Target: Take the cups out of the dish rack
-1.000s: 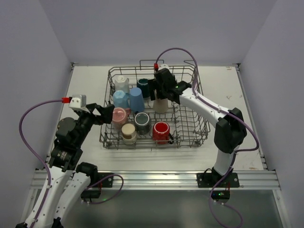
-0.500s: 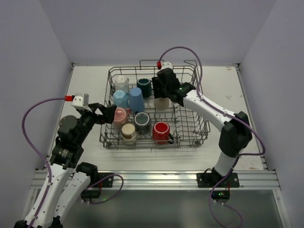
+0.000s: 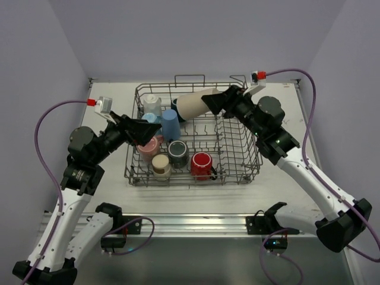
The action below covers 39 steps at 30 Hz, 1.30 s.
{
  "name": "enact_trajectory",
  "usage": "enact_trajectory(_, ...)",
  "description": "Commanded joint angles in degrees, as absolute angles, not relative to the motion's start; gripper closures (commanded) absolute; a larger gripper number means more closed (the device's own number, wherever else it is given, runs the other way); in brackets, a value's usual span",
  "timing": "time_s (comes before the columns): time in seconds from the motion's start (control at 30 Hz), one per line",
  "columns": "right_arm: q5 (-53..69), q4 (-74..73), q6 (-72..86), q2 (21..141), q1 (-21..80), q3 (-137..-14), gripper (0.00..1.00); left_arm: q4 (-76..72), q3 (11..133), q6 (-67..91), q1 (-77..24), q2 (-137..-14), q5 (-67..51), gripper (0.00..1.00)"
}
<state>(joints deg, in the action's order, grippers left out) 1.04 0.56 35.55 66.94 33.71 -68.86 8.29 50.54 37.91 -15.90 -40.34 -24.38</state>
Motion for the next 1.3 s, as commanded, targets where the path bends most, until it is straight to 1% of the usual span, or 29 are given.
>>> enact_trajectory(0.0,15.10,17.28,52.35,64.52,32.43,-61.72,0.72,2.21,50.54,49.38,-16.17,-40.17,-32.60,0.00)
enact_trajectory(0.03,17.99,17.92,53.17,64.42,32.43,-61.44,0.71,-2.07,49.84,52.79,-16.17,-39.99,-33.22,0.00)
enact_trajectory(0.17,23.71,24.68,59.23,65.04,32.43,-58.02,0.71,-7.55,48.34,58.00,-16.17,-40.78,-36.03,0.00)
enact_trajectory(0.27,26.97,32.23,64.32,67.23,32.52,-55.38,0.71,-9.05,48.08,59.50,-16.17,-42.27,-37.61,0.06)
enact_trajectory(0.3,29.07,36.87,67.38,67.93,32.52,-53.89,0.71,-9.23,48.08,59.68,-16.17,-42.88,-38.40,0.10)
enact_trajectory(0.4,29.97,42.35,70.57,70.04,32.52,-52.30,0.71,-9.14,47.99,59.94,-16.17,-43.24,-38.58,0.13)
enact_trajectory(0.47,29.80,41.32,70.05,70.84,32.78,-52.64,0.71,-9.32,48.25,59.94,-16.17,-43.33,-38.85,0.14)
enact_trajectory(0.57,29.79,40.96,69.26,72.24,33.31,-53.52,0.71,-10.10,48.08,60.29,-16.17,-43.59,-39.29,0.19)
enact_trajectory(0.67,30.23,42.10,69.34,73.91,34.19,-54.31,0.71,-11.60,47.46,60.64,-16.17,-44.21,-40.25,0.36)
enact_trajectory(0.77,29.97,42.19,69.52,75.14,34.98,-54.84,0.71,-13.45,46.50,61.00,-16.17,-44.56,-40.52,0.48)
enact_trajectory(0.8,29.80,42.88,69.87,75.67,35.15,-54.76,0.71,-13.53,46.49,60.74,-16.17,-44.47,-40.00,0.58)
enact_trajectory(0.83,29.71,43.41,70.05,76.02,35.16,-54.32,0.72,-13.27,46.58,60.04,-16.17,-44.47,-39.64,0.62)
enact_trajectory(0.93,29.71,43.94,70.22,77.25,35.59,-54.14,0.72,-12.83,47.02,59.59,-16.17,-45.17,-38.32,0.65)
enact_trajectory(0.97,29.71,44.55,70.31,77.43,35.68,-53.97,0.72,-12.83,47.28,59.07,-16.17,-45.52,-38.06,0.87)
enact_trajectory(1.0,29.79,45.00,70.57,77.78,35.77,-53.53,0.69,-11.87,47.55,58.28,-16.17,-45.53,-36.75,0.97)
enact_trajectory(1.03,29.79,45.17,70.58,77.78,35.77,-53.26,0.64,-10.82,48.42,56.71,-16.17,-45.44,-35.26,1.00)
enact_trajectory(1.07,29.88,45.18,70.49,77.70,35.86,-53.00,0.54,-9.85,49.21,55.38,-16.17,-45.27,-33.77,1.00)
enact_trajectory(1.1,29.71,44.83,69.62,77.43,35.77,-52.74,0.27,-8.36,50.44,53.54,-16.17,-45.70,-30.27,1.00)
enact_trajectory(1.17,29.53,42.99,68.04,76.29,35.77,-52.56,0.02,-0.99,57.19,47.30,-16.26,-47.28,-25.25,1.00)
enact_trajectory(1.2,29.44,41.50,65.85,75.77,35.77,-52.82,0.01,1.30,59.65,45.72,-16.17,-49.63,-20.70,1.00)
enact_trajectory(1.27,29.18,37.64,62.94,73.57,35.68,-53.26,0.01,8.50,69.22,40.89,-16.08,-53.24,-15.93,1.00)
